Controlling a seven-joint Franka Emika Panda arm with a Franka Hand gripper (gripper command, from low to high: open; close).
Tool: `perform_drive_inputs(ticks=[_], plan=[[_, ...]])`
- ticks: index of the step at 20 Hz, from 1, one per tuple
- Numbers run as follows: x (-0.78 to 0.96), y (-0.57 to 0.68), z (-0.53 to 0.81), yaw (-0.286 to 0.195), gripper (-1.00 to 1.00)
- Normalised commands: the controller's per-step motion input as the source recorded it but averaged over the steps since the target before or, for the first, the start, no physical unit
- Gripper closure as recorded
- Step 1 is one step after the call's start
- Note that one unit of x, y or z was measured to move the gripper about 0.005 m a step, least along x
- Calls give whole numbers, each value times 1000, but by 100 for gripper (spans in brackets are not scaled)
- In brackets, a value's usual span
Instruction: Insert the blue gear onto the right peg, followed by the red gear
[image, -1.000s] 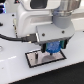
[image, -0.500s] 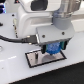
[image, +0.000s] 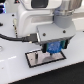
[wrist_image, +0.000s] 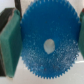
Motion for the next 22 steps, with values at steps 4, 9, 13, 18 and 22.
perform_drive_inputs(ticks=[4, 9, 13, 18, 22], plan=[[160, -4, -32, 0, 100], [97, 35, 42, 0, 100], [72, 37, 354, 0, 100], [254, 0, 119, 0, 100], [127, -75, 24, 0, 100]])
